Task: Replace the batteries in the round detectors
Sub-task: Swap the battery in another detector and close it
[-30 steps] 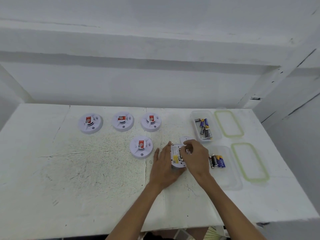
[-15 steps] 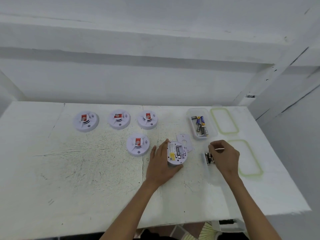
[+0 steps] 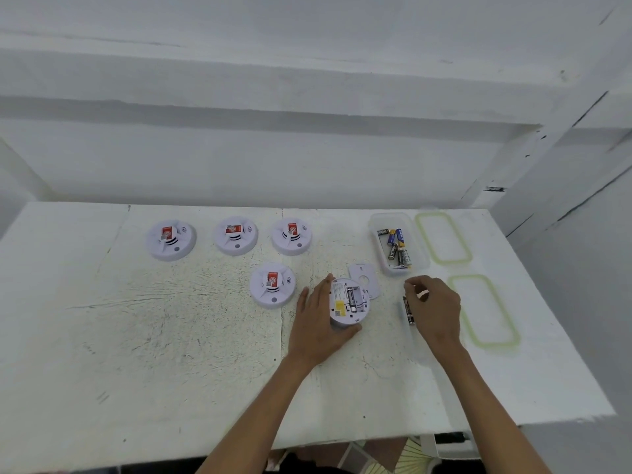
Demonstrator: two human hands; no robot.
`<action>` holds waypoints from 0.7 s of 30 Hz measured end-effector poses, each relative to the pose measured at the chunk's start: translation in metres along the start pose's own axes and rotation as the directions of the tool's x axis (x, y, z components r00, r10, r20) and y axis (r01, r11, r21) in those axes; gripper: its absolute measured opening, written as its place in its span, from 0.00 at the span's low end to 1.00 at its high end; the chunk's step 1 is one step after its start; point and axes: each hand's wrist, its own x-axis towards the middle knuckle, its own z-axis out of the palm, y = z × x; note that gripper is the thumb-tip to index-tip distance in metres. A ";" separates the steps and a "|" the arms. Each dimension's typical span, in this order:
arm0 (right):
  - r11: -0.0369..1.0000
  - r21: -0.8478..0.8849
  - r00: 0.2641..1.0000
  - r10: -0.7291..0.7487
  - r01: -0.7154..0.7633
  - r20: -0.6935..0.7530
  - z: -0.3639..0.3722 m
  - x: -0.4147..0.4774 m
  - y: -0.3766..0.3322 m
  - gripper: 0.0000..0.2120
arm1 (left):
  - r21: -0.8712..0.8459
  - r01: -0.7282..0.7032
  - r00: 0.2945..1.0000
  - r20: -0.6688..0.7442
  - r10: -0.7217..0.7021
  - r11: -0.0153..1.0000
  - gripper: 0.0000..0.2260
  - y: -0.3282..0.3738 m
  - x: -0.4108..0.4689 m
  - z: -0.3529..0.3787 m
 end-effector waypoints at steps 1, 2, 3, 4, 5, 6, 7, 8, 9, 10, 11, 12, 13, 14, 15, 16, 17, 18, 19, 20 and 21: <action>0.999 0.018 0.999 -0.041 0.041 0.001 0.001 0.000 -0.005 0.02 | -0.001 0.002 1.000 -0.002 -0.002 1.000 0.47 0.000 0.000 0.000; 0.995 0.039 0.996 -0.091 0.090 0.022 0.002 -0.001 -0.009 0.03 | -0.004 0.004 1.000 -0.004 -0.004 1.000 0.46 0.000 0.000 -0.001; 0.988 0.058 0.987 -0.148 0.145 0.063 0.005 -0.001 -0.013 0.04 | -0.007 0.006 1.000 -0.004 -0.006 1.000 0.46 0.000 0.000 -0.001; 0.976 0.077 0.970 -0.212 0.204 0.115 0.008 -0.001 -0.017 0.05 | -0.008 0.005 1.000 -0.002 -0.005 1.000 0.46 0.001 0.001 -0.001; 0.960 0.098 0.945 -0.276 0.262 0.176 0.012 -0.001 -0.019 0.06 | -0.008 0.000 1.000 -0.001 0.000 1.000 0.45 0.001 0.001 -0.001; 0.942 0.116 0.911 -0.335 0.316 0.241 0.016 -0.001 -0.021 0.08 | -0.009 -0.003 1.000 -0.002 0.003 1.000 0.46 0.002 0.000 0.000; 0.922 0.123 0.872 -0.386 0.366 0.302 0.020 -0.001 -0.022 0.08 | -0.017 0.004 1.000 -0.010 -0.004 1.000 0.46 0.002 0.000 0.001; 0.904 0.117 0.832 -0.424 0.411 0.359 0.024 -0.001 -0.023 0.09 | -0.032 0.017 1.000 -0.020 -0.018 0.999 0.47 0.002 -0.001 0.002; 0.888 0.098 0.796 -0.447 0.449 0.409 0.027 -0.001 -0.024 0.09 | -0.044 0.029 0.999 -0.030 -0.030 0.999 0.48 0.001 -0.001 0.004; 0.873 0.080 0.763 -0.462 0.481 0.451 0.030 -0.002 -0.026 0.09 | -0.046 0.034 0.999 -0.035 -0.036 0.998 0.48 0.000 -0.002 0.005; 0.858 0.067 0.734 -0.473 0.509 0.488 0.033 -0.001 -0.027 0.09 | -0.042 0.034 0.999 -0.039 -0.035 0.999 0.48 0.000 -0.002 0.005; 0.845 0.056 0.706 -0.479 0.531 0.522 0.035 -0.001 -0.029 0.08 | -0.039 0.035 0.999 -0.037 -0.036 0.999 0.48 0.000 -0.003 0.005; 0.835 0.043 0.686 -0.479 0.549 0.549 0.036 0.001 -0.031 0.08 | -0.037 0.036 0.999 -0.034 -0.037 0.999 0.47 0.000 -0.003 0.004; 0.824 0.029 0.668 -0.478 0.566 0.571 0.037 0.003 -0.032 0.08 | -0.035 0.034 0.999 -0.033 -0.035 0.999 0.46 0.000 -0.003 0.004; 0.811 0.011 0.650 -0.477 0.586 0.592 0.037 0.006 -0.034 0.08 | -0.029 0.024 0.999 -0.036 -0.025 0.999 0.46 -0.001 -0.003 0.004; 0.788 -0.006 0.629 -0.487 0.616 0.606 0.037 0.008 -0.035 0.08 | -0.024 0.013 0.999 -0.039 -0.014 1.000 0.45 -0.002 -0.003 0.005; 0.756 -0.025 0.605 -0.503 0.654 0.617 0.038 0.011 -0.036 0.09 | -0.027 0.009 0.999 -0.040 -0.010 1.000 0.46 -0.002 -0.003 0.005; 0.728 -0.045 0.584 -0.510 0.684 0.631 0.038 0.012 -0.038 0.09 | -0.037 0.011 0.999 -0.036 -0.012 0.999 0.46 -0.001 -0.003 0.004; 0.714 -0.066 0.570 -0.496 0.697 0.655 0.039 0.013 -0.040 0.09 | -0.049 0.014 0.999 -0.030 -0.015 0.999 0.46 -0.001 -0.002 0.003; 0.701 -0.083 0.558 -0.483 0.708 0.675 0.039 0.014 -0.042 0.08 | -0.063 0.015 1.000 -0.026 -0.016 0.998 0.46 0.001 -0.002 0.001; 0.686 -0.093 0.542 -0.475 0.721 0.694 0.039 0.016 -0.044 0.08 | -0.077 0.016 0.999 -0.028 -0.018 0.997 0.45 0.002 -0.002 0.000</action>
